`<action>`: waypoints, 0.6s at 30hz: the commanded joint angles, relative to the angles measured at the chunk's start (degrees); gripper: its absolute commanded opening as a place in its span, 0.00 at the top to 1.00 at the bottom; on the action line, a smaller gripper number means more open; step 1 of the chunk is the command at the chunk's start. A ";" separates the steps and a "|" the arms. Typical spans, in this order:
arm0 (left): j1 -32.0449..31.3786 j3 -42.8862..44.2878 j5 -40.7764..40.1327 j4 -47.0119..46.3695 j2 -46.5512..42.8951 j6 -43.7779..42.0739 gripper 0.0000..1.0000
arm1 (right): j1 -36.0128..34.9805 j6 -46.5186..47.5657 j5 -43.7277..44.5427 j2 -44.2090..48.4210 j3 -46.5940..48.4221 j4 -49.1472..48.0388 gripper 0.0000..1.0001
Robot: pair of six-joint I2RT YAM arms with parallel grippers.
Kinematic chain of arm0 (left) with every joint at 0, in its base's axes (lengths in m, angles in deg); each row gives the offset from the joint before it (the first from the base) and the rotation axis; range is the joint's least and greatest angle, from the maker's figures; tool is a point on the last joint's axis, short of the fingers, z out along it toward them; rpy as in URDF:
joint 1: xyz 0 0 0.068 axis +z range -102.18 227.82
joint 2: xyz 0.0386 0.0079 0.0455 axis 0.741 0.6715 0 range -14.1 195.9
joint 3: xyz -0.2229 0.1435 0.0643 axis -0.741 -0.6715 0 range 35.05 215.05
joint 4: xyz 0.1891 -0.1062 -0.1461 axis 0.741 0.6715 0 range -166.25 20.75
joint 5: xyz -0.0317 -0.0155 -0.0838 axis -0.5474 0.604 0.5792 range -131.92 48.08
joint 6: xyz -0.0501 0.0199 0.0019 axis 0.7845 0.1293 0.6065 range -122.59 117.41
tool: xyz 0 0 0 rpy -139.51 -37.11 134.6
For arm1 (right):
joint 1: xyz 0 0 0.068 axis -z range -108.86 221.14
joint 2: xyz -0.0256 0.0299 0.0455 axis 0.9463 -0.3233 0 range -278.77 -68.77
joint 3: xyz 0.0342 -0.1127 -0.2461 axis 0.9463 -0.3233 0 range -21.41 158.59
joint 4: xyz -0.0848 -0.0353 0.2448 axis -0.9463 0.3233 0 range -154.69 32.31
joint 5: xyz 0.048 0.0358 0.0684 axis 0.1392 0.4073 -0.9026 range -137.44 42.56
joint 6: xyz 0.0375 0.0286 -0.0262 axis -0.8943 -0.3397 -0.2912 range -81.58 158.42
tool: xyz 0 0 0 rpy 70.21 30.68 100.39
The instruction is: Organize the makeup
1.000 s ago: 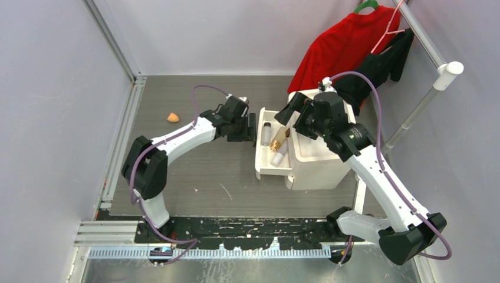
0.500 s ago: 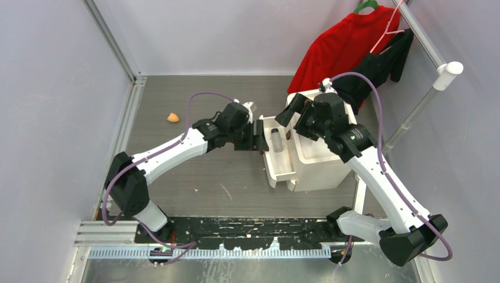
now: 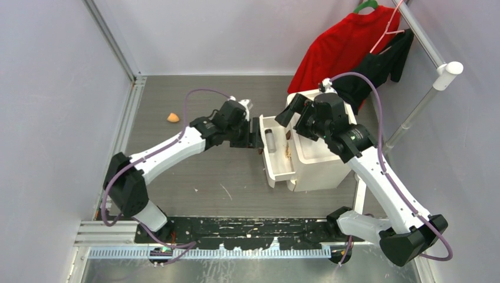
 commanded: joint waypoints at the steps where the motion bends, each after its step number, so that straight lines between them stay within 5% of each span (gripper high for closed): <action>1: 3.66 -1.46 -3.24 0.00 -7.70 -2.06 0.34 | -1.12 -1.22 -4.24 -0.20 0.12 1.37 0.00; 18: 3.51 -0.91 2.89 -4.80 2.91 -1.93 0.37 | -1.15 -1.47 -4.13 -0.51 -0.15 1.21 0.00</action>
